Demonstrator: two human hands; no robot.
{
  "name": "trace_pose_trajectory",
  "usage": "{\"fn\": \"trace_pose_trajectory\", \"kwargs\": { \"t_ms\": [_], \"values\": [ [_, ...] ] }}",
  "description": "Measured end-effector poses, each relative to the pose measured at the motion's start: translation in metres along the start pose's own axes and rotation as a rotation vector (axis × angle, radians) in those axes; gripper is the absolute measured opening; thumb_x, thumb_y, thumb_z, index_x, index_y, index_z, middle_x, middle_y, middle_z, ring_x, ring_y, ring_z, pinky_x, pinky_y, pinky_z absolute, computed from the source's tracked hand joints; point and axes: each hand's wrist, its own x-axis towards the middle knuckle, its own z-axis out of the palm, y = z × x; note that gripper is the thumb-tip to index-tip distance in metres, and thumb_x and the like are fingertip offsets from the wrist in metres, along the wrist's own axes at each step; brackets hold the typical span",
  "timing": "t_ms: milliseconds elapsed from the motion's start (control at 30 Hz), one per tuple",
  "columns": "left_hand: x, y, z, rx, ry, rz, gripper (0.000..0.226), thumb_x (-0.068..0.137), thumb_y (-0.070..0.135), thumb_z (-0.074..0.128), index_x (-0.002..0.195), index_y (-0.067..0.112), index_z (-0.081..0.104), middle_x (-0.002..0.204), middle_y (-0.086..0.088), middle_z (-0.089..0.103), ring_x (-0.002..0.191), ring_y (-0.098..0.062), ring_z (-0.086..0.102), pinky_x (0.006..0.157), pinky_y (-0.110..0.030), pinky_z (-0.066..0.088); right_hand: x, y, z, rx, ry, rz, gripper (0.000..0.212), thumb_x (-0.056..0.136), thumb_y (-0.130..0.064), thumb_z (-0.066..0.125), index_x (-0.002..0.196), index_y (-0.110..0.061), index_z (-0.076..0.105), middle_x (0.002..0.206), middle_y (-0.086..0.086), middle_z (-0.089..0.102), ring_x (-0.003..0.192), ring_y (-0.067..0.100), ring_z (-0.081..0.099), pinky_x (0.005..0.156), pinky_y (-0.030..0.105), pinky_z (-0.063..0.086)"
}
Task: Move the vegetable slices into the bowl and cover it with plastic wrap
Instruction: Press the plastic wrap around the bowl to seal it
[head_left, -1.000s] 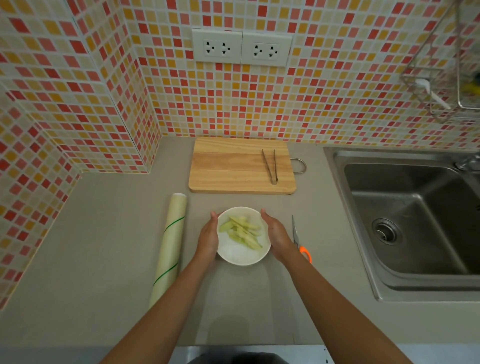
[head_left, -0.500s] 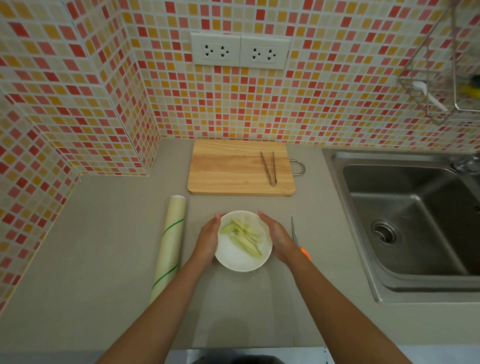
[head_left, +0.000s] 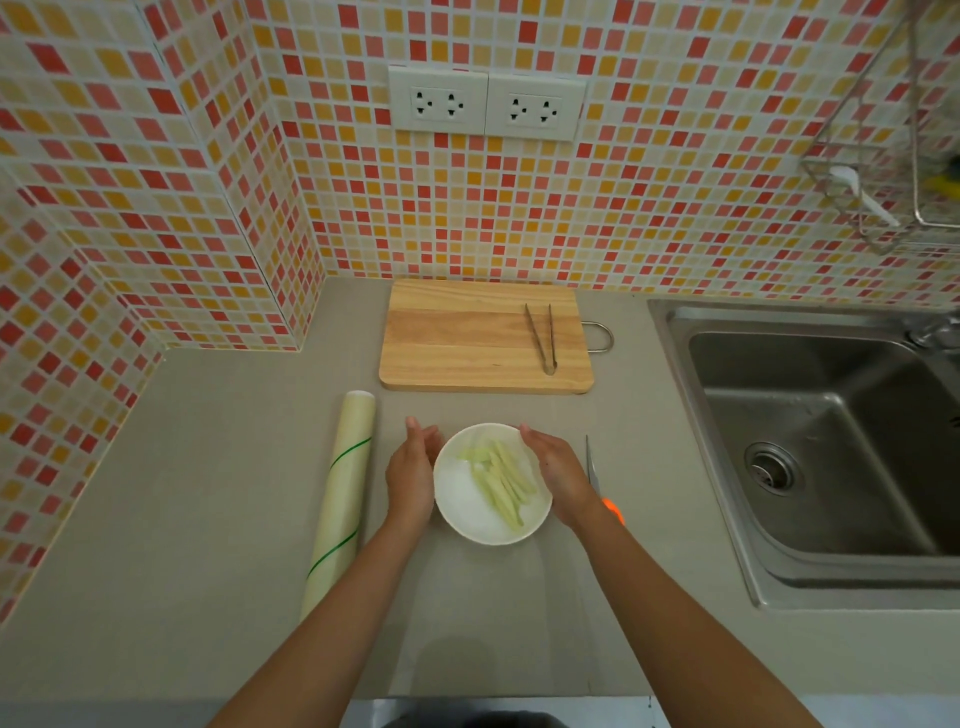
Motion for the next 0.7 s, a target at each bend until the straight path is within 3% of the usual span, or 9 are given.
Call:
{"fn": "trace_pose_trajectory", "kwargs": {
  "t_ms": [100, 167, 233, 300, 367, 433, 567, 633, 700],
  "values": [
    [-0.007, -0.009, 0.004, 0.069, 0.052, -0.014, 0.064, 0.099, 0.051, 0.023, 0.107, 0.007, 0.068, 0.108, -0.013, 0.071, 0.105, -0.028, 0.063, 0.089, -0.037, 0.045, -0.001, 0.002, -0.002, 0.053, 0.062, 0.032, 0.035, 0.096, -0.035, 0.05, 0.091, -0.009, 0.072, 0.093, 0.012, 0.071, 0.086, 0.025, 0.069, 0.085, 0.041, 0.053],
    [-0.009, -0.011, 0.007, 0.043, 0.013, -0.079, 0.058, 0.098, 0.051, 0.026, 0.092, 0.013, 0.07, 0.094, -0.01, 0.071, 0.09, -0.027, 0.065, 0.075, -0.034, 0.048, -0.002, 0.003, -0.001, 0.063, 0.078, 0.036, 0.038, 0.096, -0.036, 0.049, 0.094, -0.006, 0.071, 0.098, 0.016, 0.07, 0.092, 0.029, 0.067, 0.088, 0.044, 0.052],
    [-0.009, -0.009, 0.01, 0.017, -0.016, -0.117, 0.047, 0.098, 0.05, 0.031, 0.079, 0.021, 0.063, 0.091, -0.005, 0.068, 0.083, -0.023, 0.063, 0.072, -0.033, 0.05, -0.002, 0.003, 0.001, 0.047, 0.09, 0.044, 0.039, 0.097, -0.037, 0.046, 0.101, -0.007, 0.07, 0.103, 0.016, 0.071, 0.096, 0.029, 0.068, 0.086, 0.042, 0.053],
    [-0.006, -0.011, 0.013, 0.035, -0.058, -0.088, 0.041, 0.099, 0.046, 0.032, 0.088, 0.02, 0.062, 0.105, -0.008, 0.066, 0.096, -0.026, 0.062, 0.089, -0.038, 0.05, -0.002, 0.004, 0.002, 0.063, 0.085, 0.059, 0.039, 0.098, -0.037, 0.044, 0.103, -0.009, 0.07, 0.103, 0.012, 0.072, 0.094, 0.024, 0.069, 0.079, 0.036, 0.056],
    [-0.003, -0.011, 0.012, 0.03, -0.093, -0.088, 0.044, 0.1, 0.044, 0.031, 0.111, 0.013, 0.06, 0.119, -0.009, 0.062, 0.11, -0.027, 0.058, 0.102, -0.041, 0.044, -0.001, 0.004, 0.003, 0.085, 0.077, 0.071, 0.036, 0.099, -0.034, 0.043, 0.099, -0.01, 0.07, 0.096, 0.007, 0.073, 0.088, 0.02, 0.069, 0.072, 0.03, 0.055],
    [0.001, -0.01, 0.01, 0.032, -0.149, -0.11, 0.046, 0.1, 0.046, 0.028, 0.111, 0.013, 0.059, 0.118, -0.009, 0.062, 0.107, -0.025, 0.058, 0.098, -0.037, 0.044, 0.0, 0.004, 0.002, 0.083, 0.079, 0.065, 0.035, 0.099, -0.03, 0.042, 0.099, -0.008, 0.069, 0.094, 0.006, 0.071, 0.086, 0.019, 0.068, 0.07, 0.027, 0.055],
    [0.006, 0.004, 0.006, 0.094, -0.228, -0.109, 0.058, 0.097, 0.056, 0.014, 0.091, 0.026, 0.063, 0.092, 0.002, 0.066, 0.086, -0.017, 0.061, 0.079, -0.031, 0.045, 0.0, 0.005, 0.004, 0.087, 0.096, 0.024, 0.04, 0.101, -0.027, 0.037, 0.11, 0.002, 0.064, 0.104, 0.013, 0.066, 0.095, 0.024, 0.063, 0.087, 0.038, 0.05],
    [0.008, 0.012, 0.004, 0.099, -0.258, -0.068, 0.066, 0.097, 0.057, 0.008, 0.097, 0.024, 0.066, 0.092, 0.004, 0.067, 0.088, -0.014, 0.061, 0.076, -0.029, 0.045, 0.0, 0.008, 0.009, 0.086, 0.178, 0.017, 0.038, 0.101, -0.027, 0.037, 0.103, -0.002, 0.065, 0.1, 0.012, 0.066, 0.087, 0.02, 0.064, 0.081, 0.035, 0.051],
    [0.009, 0.012, 0.002, 0.098, -0.185, 0.009, 0.064, 0.1, 0.049, 0.012, 0.105, 0.016, 0.067, 0.099, 0.0, 0.068, 0.094, -0.016, 0.061, 0.077, -0.028, 0.045, 0.001, 0.011, 0.013, 0.1, 0.281, -0.001, 0.04, 0.101, -0.027, 0.037, 0.103, 0.004, 0.063, 0.093, 0.011, 0.063, 0.076, 0.015, 0.061, 0.069, 0.028, 0.049]
  ]
}}
